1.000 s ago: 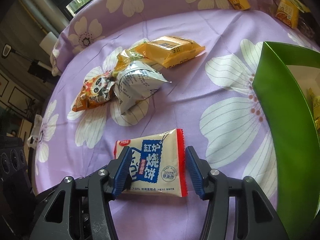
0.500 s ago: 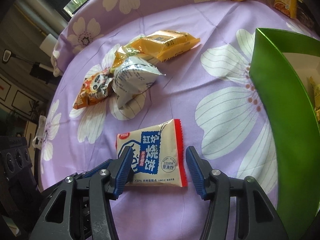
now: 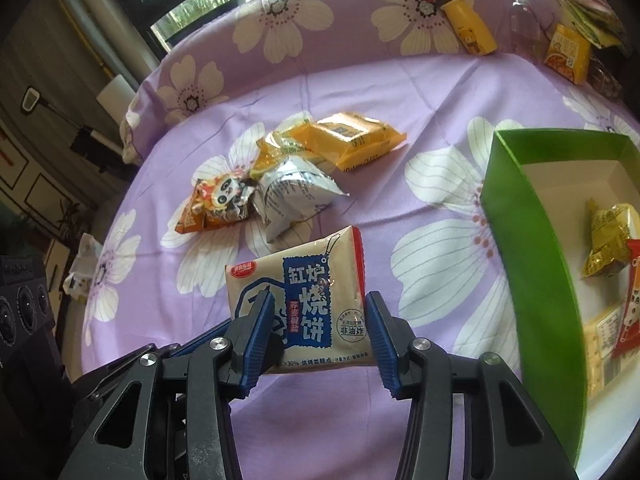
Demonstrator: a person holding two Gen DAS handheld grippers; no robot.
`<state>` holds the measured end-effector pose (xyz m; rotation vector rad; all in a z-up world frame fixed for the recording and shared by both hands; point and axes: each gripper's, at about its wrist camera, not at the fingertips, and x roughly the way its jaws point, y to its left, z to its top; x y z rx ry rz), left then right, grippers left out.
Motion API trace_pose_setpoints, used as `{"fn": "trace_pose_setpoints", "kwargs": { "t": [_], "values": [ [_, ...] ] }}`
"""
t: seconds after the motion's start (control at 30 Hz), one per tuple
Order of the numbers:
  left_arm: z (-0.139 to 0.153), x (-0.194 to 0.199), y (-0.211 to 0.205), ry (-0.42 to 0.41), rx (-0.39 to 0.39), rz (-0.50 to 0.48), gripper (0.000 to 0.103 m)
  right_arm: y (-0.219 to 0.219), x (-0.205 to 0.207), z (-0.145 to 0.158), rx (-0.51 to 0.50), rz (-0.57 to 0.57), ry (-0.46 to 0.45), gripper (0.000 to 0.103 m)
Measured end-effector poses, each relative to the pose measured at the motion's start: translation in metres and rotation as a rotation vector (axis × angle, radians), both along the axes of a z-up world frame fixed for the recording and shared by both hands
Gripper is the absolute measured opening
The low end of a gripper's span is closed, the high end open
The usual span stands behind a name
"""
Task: Organize snacks
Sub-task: 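Carry the white-and-blue packet with the right gripper over the green box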
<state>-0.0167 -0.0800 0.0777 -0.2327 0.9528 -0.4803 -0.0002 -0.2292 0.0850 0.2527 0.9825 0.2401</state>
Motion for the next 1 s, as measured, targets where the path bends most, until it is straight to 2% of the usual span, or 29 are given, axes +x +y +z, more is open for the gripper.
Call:
{"fn": "trace_pose_setpoints", "kwargs": {
  "t": [0.53,1.0],
  "values": [
    [0.068,-0.034,-0.051,-0.22,0.013,-0.078,0.024,-0.052,-0.043,0.069,0.031,-0.082,-0.222,0.05],
    [0.077,-0.026,-0.134,-0.235,0.023,-0.178,0.022,-0.137,-0.047,0.07,0.096,-0.2,-0.231,0.05]
  ]
}}
